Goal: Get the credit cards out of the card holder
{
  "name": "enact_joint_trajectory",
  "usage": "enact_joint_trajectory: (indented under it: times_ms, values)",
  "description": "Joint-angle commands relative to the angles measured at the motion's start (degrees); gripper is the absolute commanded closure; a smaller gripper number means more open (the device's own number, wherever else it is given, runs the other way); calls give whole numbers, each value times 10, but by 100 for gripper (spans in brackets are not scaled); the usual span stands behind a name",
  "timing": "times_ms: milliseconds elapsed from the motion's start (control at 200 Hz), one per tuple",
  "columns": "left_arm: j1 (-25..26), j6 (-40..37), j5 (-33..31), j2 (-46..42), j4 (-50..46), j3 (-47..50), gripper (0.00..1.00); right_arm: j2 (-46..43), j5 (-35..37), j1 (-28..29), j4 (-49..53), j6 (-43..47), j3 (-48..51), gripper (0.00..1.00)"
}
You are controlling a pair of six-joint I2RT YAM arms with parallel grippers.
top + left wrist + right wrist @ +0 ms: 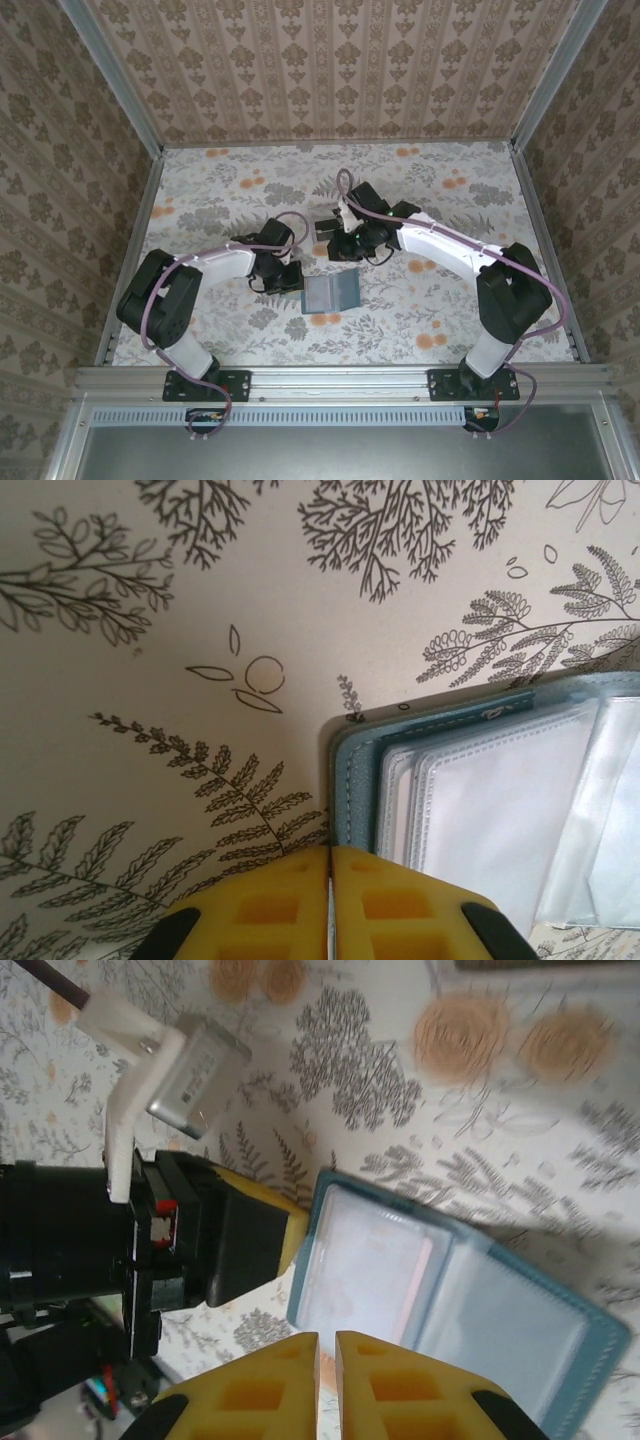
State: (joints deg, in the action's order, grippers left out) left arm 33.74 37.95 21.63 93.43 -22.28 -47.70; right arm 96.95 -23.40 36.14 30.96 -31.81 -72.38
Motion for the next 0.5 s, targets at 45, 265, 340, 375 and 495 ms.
enact_joint_trajectory:
  times_ms: [45, 265, 340, 375, 495]
  values:
    - [5, 20, 9, -28, -5, 6, 89, 15, -68, 10, -52, -73, 32, 86]
    - [5, 24, 40, -36, 3, 4, 89, 17, -55, 21, -50, -101, 41, 86]
    - [4, 17, 35, -30, -4, 4, 89, 26, -56, 22, -47, -109, 41, 87]
    - [3, 12, 29, -26, -9, 4, 89, 30, -56, 23, -48, -111, 41, 87]
    - [-7, -6, 19, -16, -25, 10, 90, 39, -50, 32, -45, -121, 39, 86]
